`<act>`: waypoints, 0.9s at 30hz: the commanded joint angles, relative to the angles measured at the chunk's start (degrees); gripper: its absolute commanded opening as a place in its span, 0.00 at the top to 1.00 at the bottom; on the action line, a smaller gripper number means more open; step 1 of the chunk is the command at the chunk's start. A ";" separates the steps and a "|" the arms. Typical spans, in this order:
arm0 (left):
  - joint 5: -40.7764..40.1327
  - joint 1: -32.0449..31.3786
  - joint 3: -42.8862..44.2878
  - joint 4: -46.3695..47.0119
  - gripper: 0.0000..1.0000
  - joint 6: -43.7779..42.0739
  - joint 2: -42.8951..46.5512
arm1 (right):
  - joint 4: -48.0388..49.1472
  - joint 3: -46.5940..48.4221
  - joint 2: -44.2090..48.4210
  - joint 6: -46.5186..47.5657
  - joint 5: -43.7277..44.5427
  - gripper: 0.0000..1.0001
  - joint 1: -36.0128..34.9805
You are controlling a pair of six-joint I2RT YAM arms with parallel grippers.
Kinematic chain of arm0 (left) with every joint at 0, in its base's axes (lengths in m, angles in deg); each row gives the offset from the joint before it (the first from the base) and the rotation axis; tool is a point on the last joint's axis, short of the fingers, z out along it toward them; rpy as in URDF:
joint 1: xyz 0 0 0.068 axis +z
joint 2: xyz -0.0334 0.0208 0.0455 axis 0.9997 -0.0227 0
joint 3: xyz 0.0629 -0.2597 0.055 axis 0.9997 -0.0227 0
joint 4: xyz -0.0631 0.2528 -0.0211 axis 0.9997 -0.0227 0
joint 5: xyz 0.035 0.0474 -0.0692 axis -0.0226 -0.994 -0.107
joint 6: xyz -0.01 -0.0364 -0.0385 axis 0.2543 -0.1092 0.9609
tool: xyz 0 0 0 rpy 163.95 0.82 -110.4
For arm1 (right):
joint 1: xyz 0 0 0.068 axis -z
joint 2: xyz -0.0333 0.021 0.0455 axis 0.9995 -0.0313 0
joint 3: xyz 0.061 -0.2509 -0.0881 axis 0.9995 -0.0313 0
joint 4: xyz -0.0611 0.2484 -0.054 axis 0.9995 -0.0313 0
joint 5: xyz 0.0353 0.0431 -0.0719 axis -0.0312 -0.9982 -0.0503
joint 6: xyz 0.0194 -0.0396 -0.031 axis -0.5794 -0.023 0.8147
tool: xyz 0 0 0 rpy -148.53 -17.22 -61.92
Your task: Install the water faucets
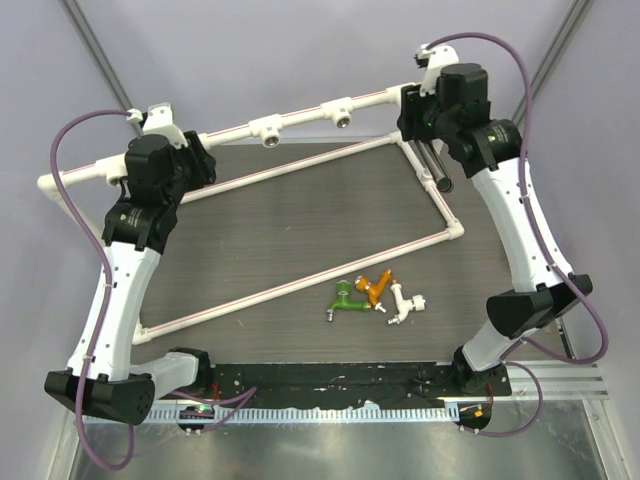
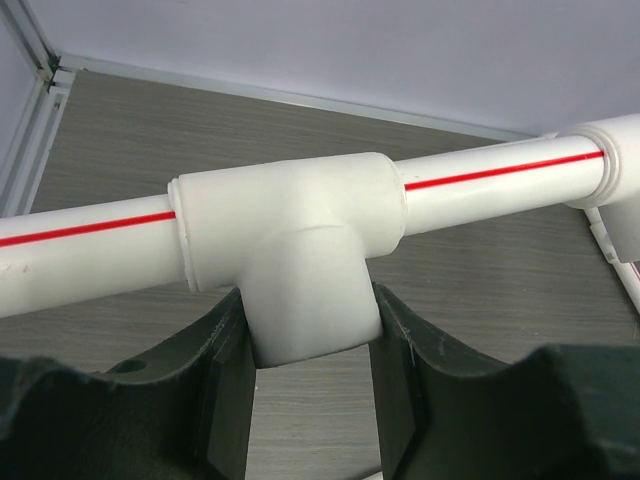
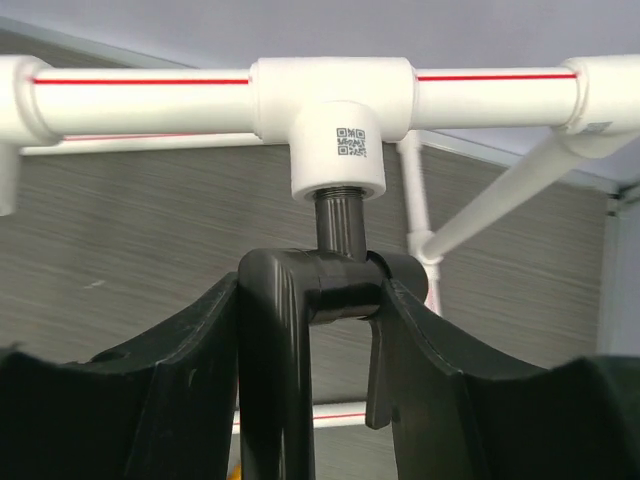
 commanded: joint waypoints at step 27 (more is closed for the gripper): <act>-12.47 3.92 1.28 2.92 1.00 -1.61 1.59 | 19.34 -18.28 16.78 -23.76 -28.50 0.61 11.10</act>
